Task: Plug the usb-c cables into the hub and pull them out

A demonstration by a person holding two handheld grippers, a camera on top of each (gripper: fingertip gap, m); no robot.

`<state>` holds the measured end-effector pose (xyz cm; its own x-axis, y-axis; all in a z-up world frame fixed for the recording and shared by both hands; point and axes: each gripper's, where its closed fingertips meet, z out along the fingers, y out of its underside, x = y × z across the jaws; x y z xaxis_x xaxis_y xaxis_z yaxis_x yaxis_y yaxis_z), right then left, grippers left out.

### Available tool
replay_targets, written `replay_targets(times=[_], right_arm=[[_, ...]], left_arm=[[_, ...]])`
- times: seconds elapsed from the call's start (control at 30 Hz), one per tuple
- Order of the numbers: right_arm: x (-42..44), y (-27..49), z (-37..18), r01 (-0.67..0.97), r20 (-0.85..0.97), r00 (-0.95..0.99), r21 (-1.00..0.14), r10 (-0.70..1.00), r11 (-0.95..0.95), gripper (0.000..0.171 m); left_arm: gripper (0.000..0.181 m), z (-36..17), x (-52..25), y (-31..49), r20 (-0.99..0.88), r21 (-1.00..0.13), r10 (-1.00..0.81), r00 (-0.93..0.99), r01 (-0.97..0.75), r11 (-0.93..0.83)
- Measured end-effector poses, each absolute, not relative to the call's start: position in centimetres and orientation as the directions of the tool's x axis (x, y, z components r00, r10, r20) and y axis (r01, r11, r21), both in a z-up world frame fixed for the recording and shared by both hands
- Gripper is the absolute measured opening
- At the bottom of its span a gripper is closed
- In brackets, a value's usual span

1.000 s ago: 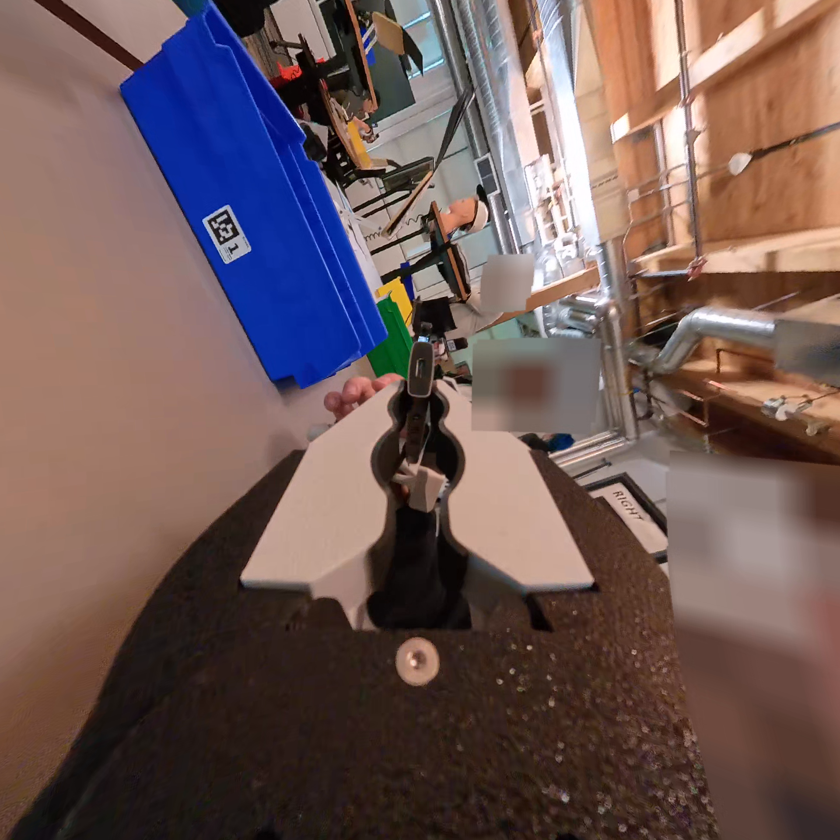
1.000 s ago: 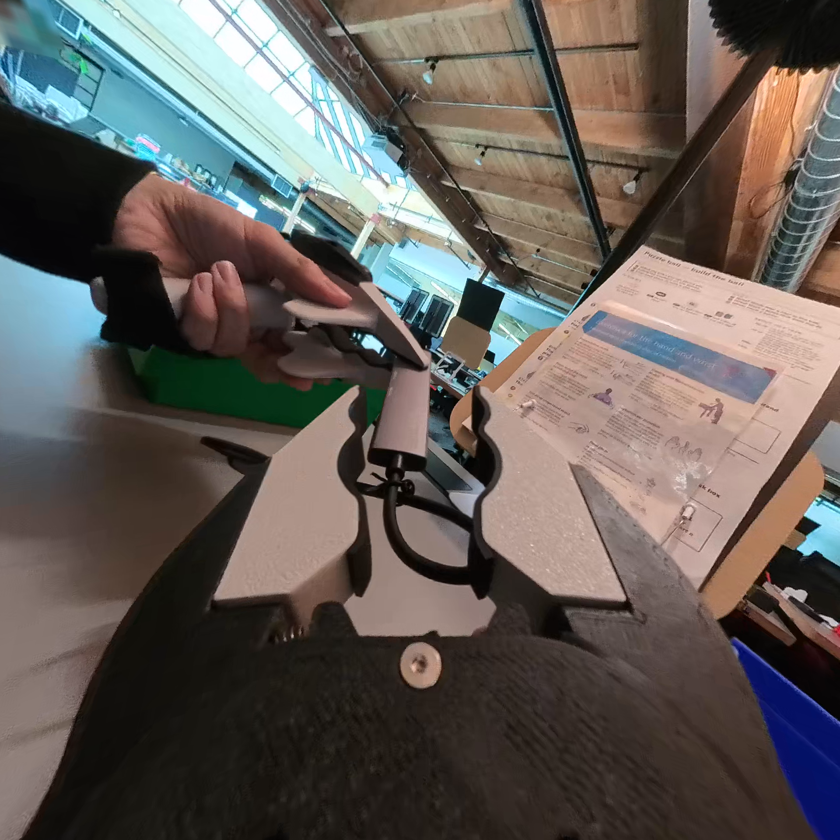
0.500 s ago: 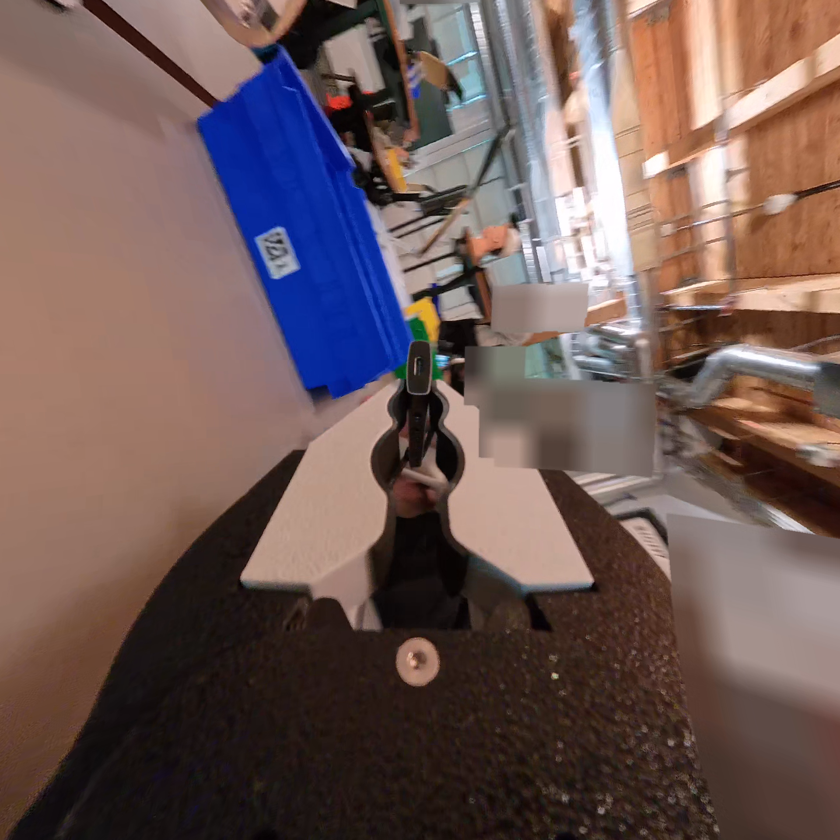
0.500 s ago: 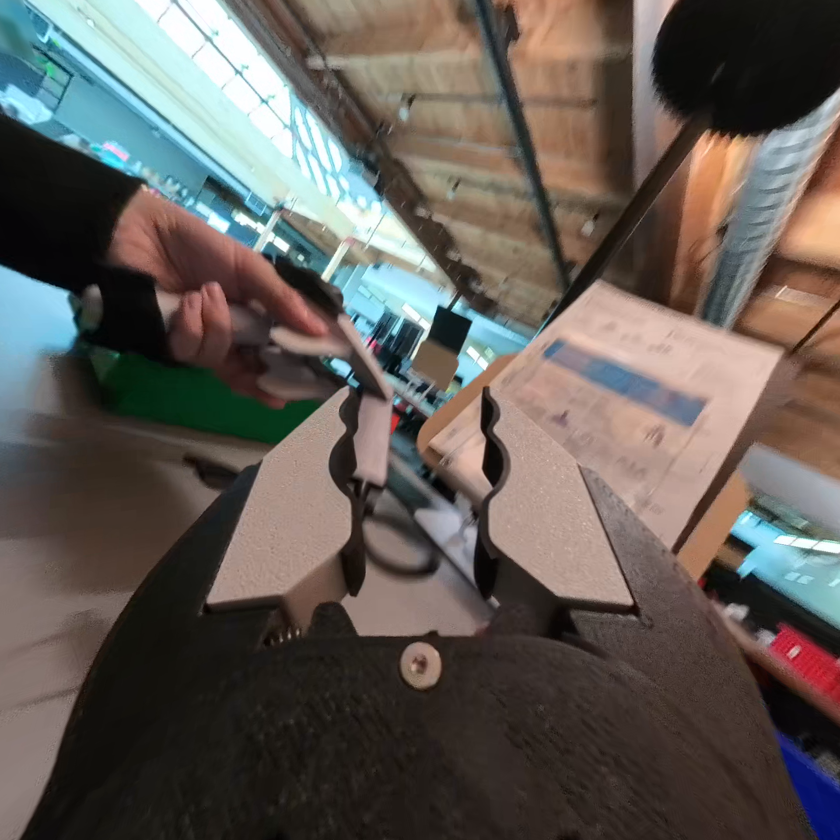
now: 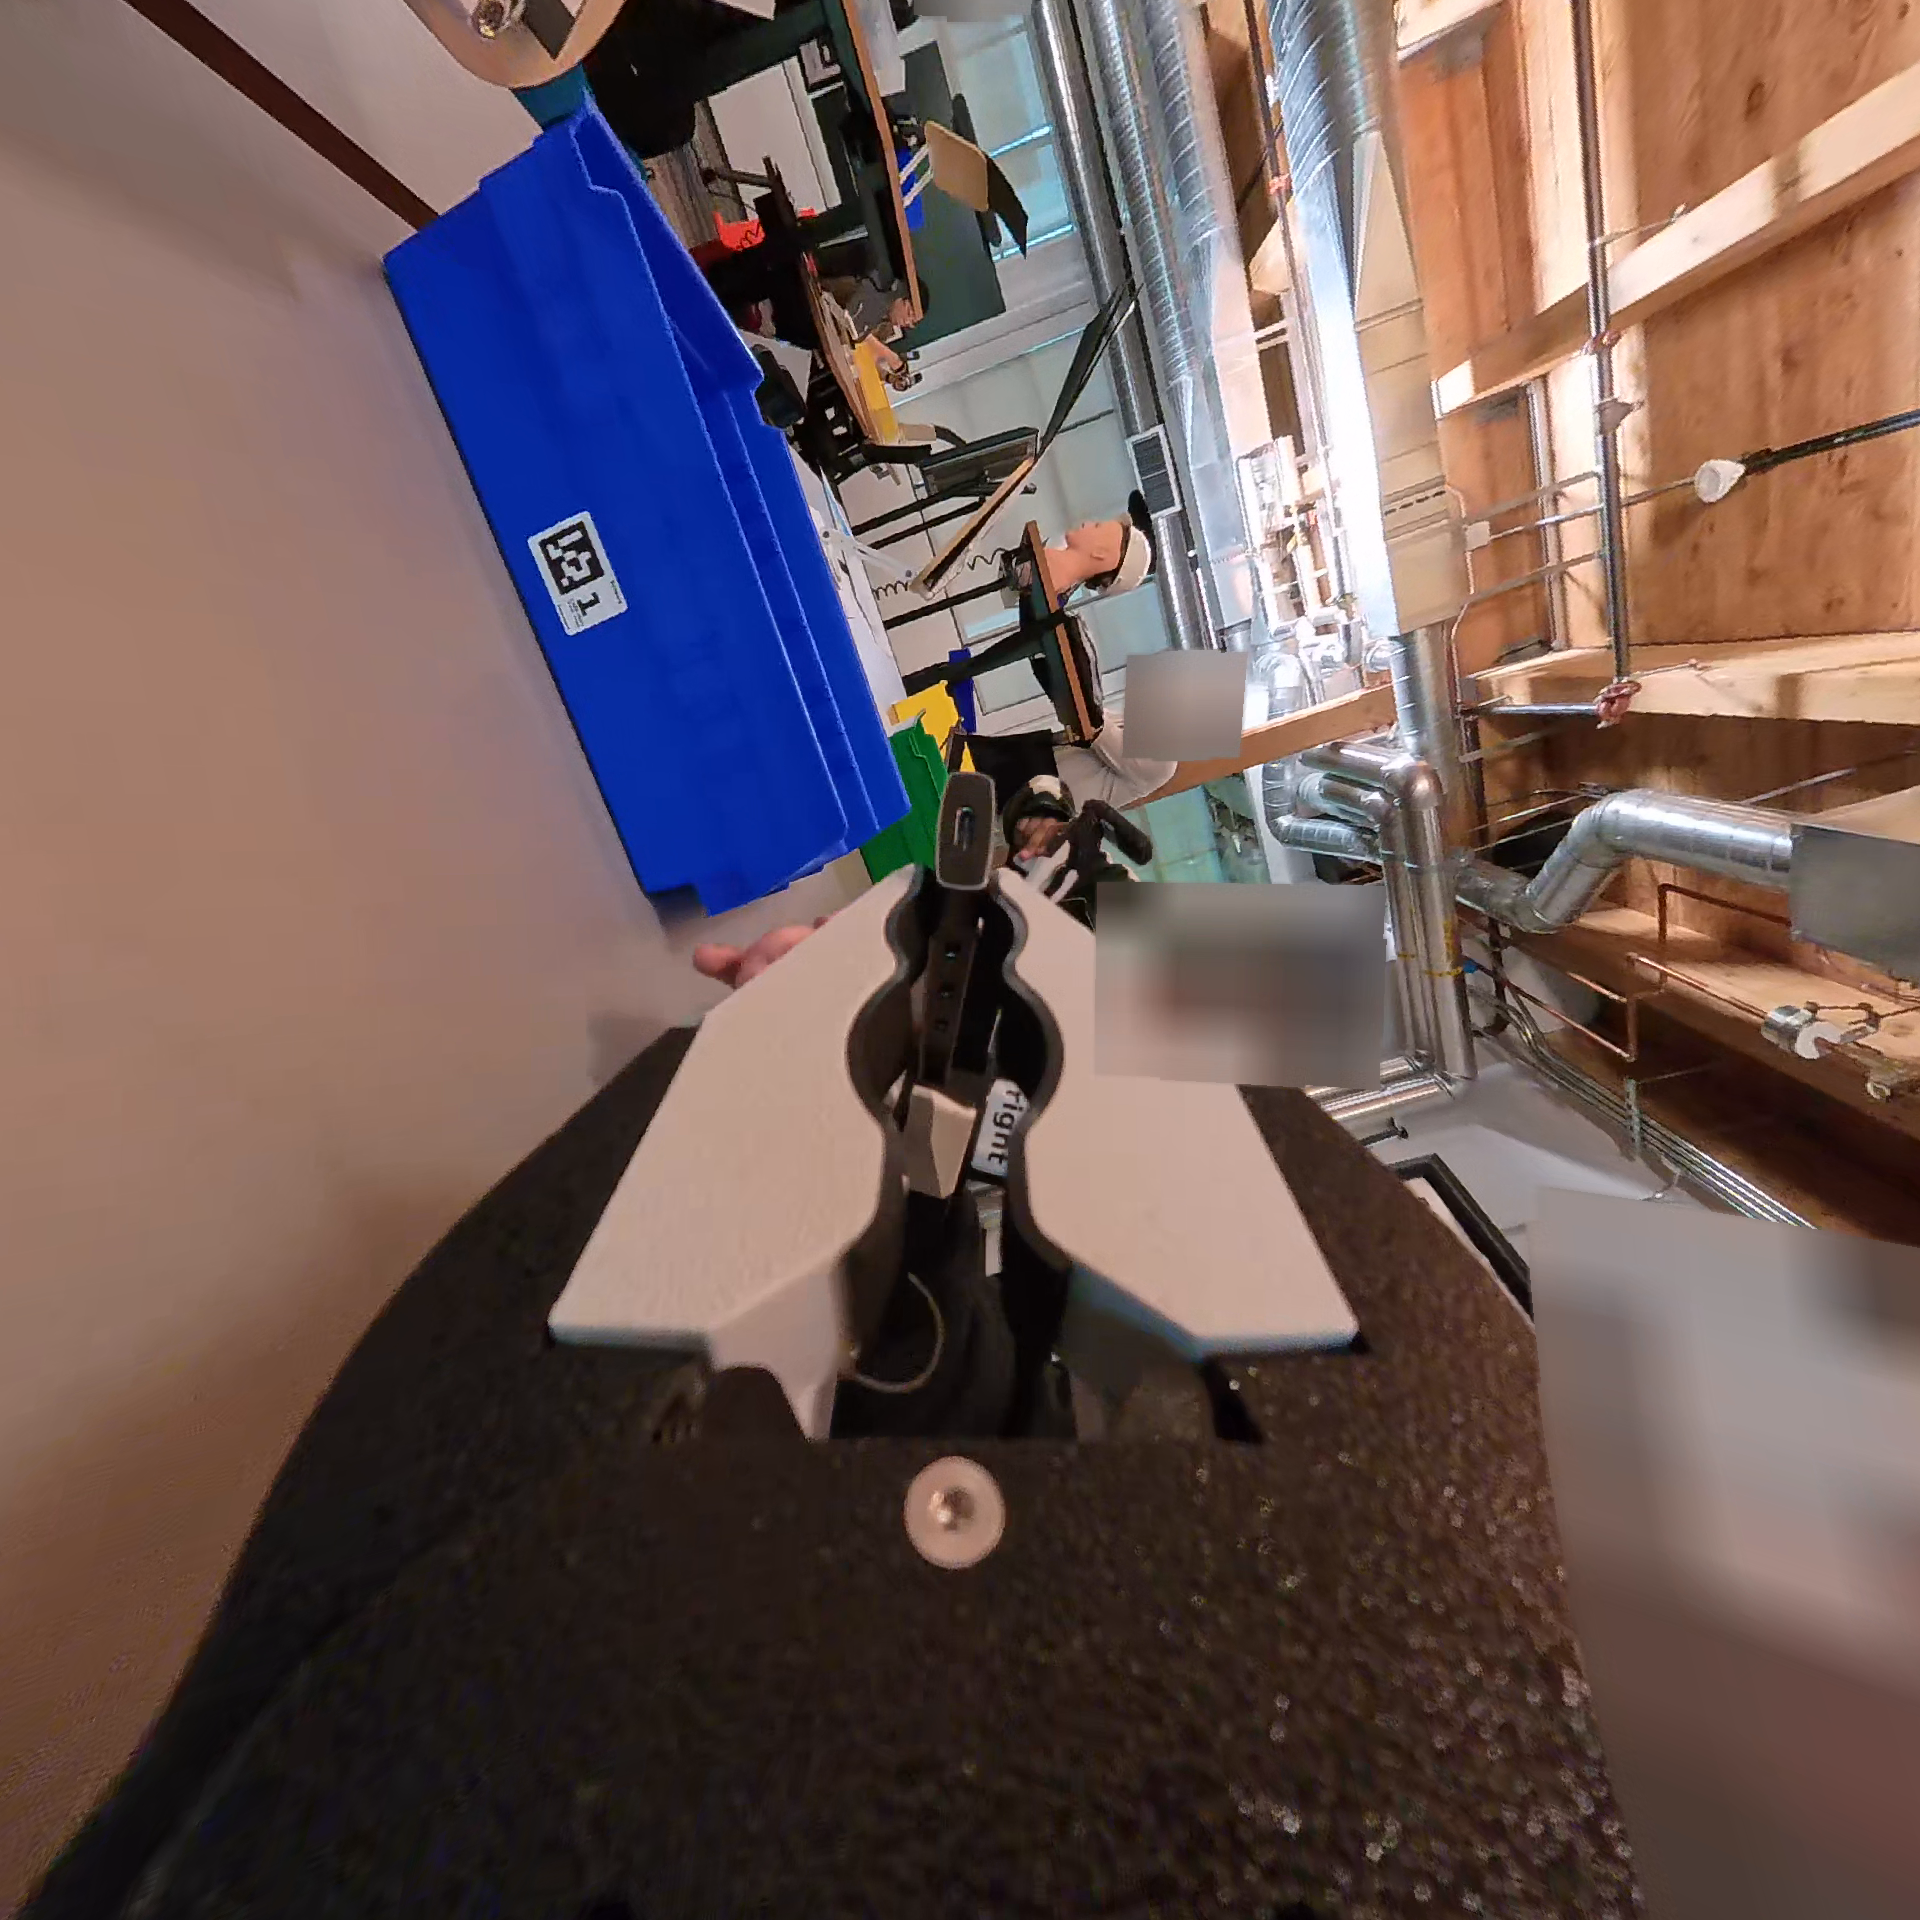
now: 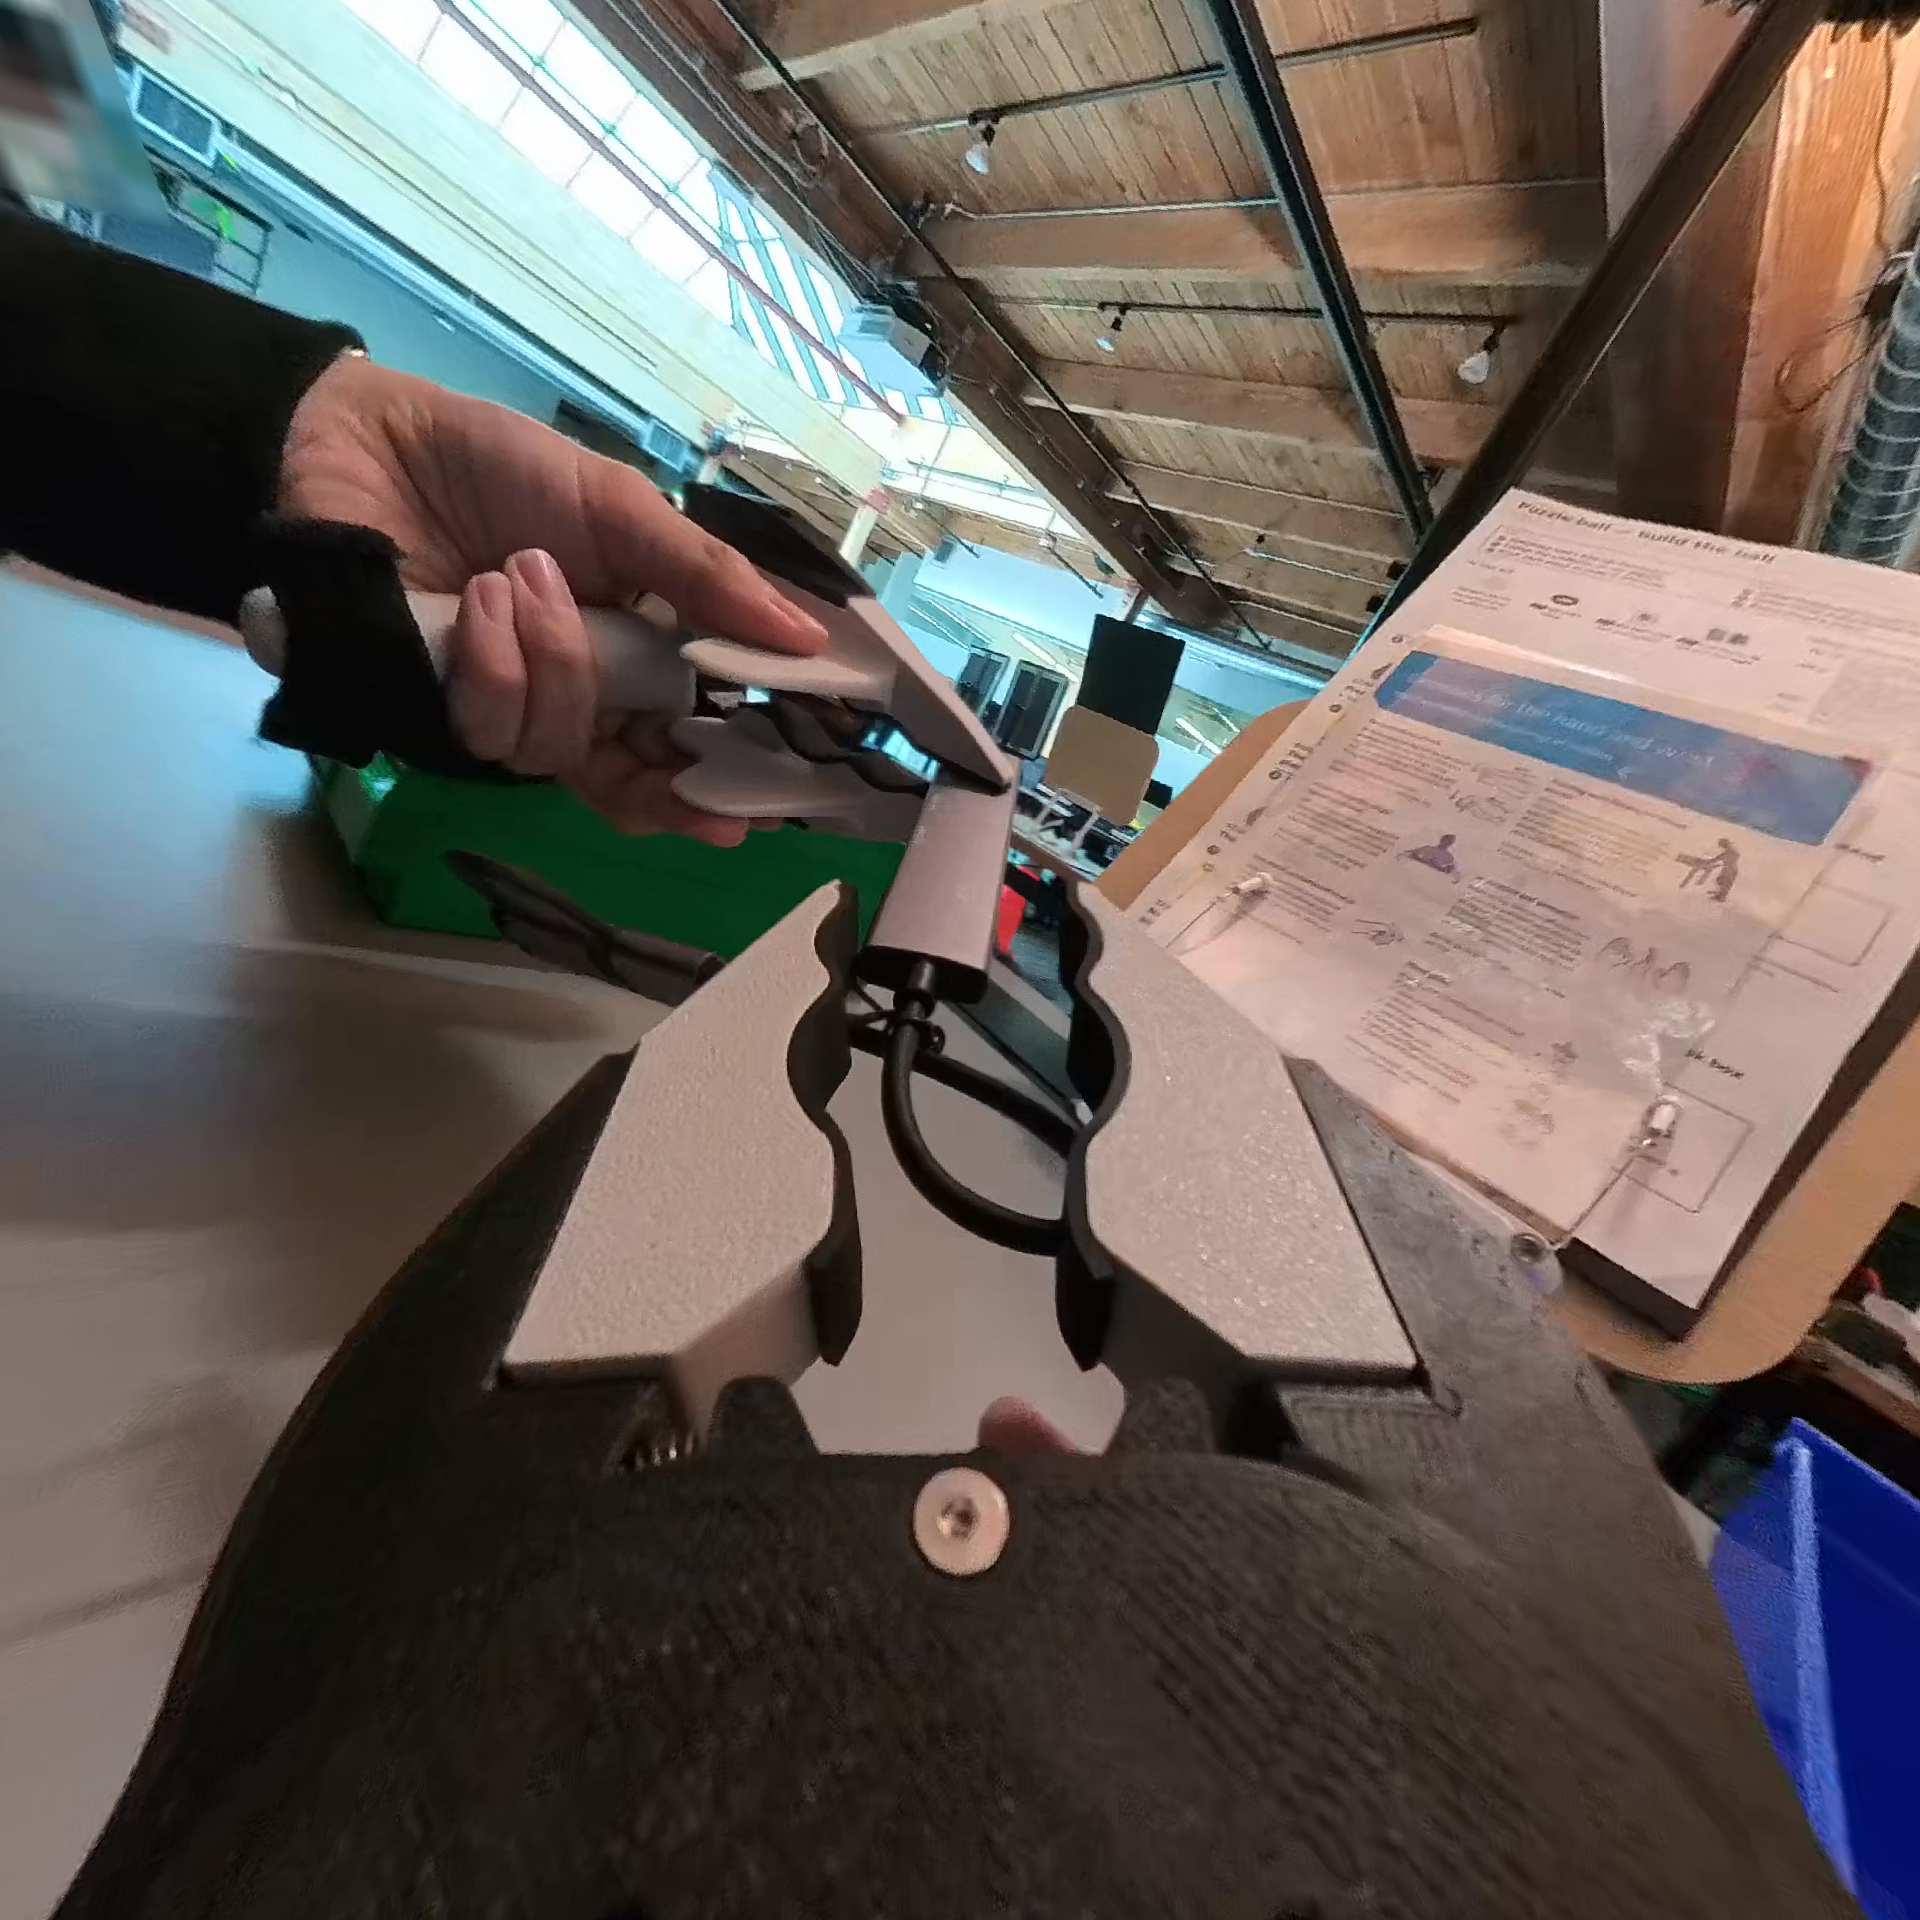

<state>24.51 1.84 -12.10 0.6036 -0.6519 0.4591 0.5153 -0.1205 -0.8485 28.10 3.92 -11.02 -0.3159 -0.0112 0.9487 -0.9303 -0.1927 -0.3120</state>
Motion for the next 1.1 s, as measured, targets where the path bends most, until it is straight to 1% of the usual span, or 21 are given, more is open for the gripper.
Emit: replay_targets(times=[0.1,0.33,0.43,0.5,0.6,0.7,0.77,0.83,0.97,1.0,1.1], right_arm=[[24.3,2.4,-12.6,0.487,0.437,0.65,-0.868,-0.622,-0.102,0.027],[24.8,1.9,-12.5,0.357,0.256,0.719,-0.934,-0.646,0.028,0.026],[25.0,1.9,-12.7,0.266,0.146,0.763,-0.959,-0.629,0.1,0.026],[25.1,1.9,-12.8,0.233,0.111,0.778,-0.965,-0.619,0.12,0.026],[25.1,2.2,-12.9,0.22,0.102,0.776,-0.969,-0.623,0.116,0.026],[25.3,2.1,-12.7,0.229,0.098,0.759,-0.966,-0.644,0.123,0.031],[25.4,2.4,-13.0,0.209,0.092,0.767,-0.972,-0.635,0.111,0.027],[25.7,2.2,-13.3,0.211,0.1,0.758,-0.973,-0.644,0.097,0.026],[26.1,1.9,-13.5,0.226,0.135,0.724,-0.973,-0.676,0.047,0.025],[26.2,1.8,-13.6,0.222,0.14,0.717,-0.975,-0.683,0.033,0.024],[26.7,2.0,-14.2,0.228,0.179,0.687,-0.973,-0.704,-0.024,0.023]], left_arm=[[0.006,-11.0,28.2,3.9,0.948,-0.314,-0.018,-0.317,-0.927,-0.204],[0.006,-11.2,28.7,3.6,0.95,-0.309,-0.039,-0.309,-0.917,-0.253],[0.006,-11.3,28.9,3.6,0.952,-0.3,-0.027,-0.305,-0.915,-0.27],[0.006,-11.4,28.9,3.7,0.953,-0.298,-0.023,-0.303,-0.914,-0.274],[0.006,-11.4,29.0,3.8,0.952,-0.301,-0.026,-0.306,-0.913,-0.276],[0.006,-11.6,28.6,3.4,0.95,-0.31,-0.031,-0.311,-0.92,-0.242],[0.006,-11.6,28.7,3.3,0.952,-0.302,-0.035,-0.303,-0.917,-0.262],[0.007,-11.6,28.9,3.2,0.944,-0.326,-0.049,-0.326,-0.906,-0.271],[0.006,-11.8,29.2,2.9,0.957,-0.283,-0.02,-0.29,-0.916,-0.283],[0.007,-11.8,29.3,2.9,0.956,-0.287,-0.025,-0.293,-0.913,-0.289],[0.007,-12.1,29.5,3.1,0.936,-0.351,-0.11,-0.334,-0.886,-0.303]])
